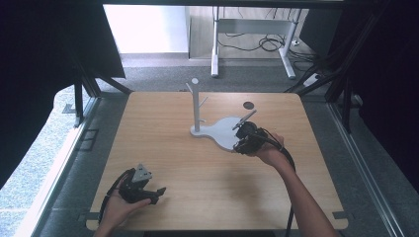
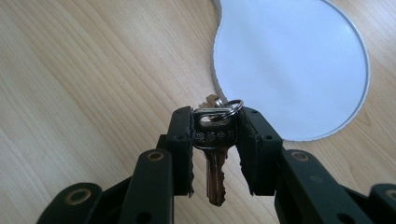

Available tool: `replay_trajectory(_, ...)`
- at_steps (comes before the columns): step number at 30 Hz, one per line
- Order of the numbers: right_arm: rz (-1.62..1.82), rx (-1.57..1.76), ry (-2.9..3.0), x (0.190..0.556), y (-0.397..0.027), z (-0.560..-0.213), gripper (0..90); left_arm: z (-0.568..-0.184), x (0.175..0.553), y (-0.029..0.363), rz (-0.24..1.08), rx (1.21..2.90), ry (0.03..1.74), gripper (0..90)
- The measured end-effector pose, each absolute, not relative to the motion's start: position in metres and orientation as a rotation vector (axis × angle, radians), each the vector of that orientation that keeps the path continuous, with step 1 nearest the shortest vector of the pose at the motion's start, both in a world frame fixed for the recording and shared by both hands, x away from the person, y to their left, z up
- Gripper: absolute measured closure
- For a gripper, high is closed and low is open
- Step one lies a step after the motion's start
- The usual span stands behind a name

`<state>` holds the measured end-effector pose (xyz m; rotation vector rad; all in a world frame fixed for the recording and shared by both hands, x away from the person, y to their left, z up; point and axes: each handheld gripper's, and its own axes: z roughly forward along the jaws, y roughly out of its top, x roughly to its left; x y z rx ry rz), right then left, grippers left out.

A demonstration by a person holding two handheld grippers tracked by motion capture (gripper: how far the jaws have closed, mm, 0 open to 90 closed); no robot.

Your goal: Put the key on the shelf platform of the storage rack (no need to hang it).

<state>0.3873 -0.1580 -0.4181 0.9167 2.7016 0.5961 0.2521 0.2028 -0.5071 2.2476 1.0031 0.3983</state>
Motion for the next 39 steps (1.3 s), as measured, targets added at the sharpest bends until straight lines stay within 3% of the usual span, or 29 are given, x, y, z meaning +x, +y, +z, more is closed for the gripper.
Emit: replay_trajectory(39,0.543,0.983,2.702,0.406,-0.156,-0.429,67.1,-0.510,0.252,0.199,0.375,2.280,0.990,21.7)
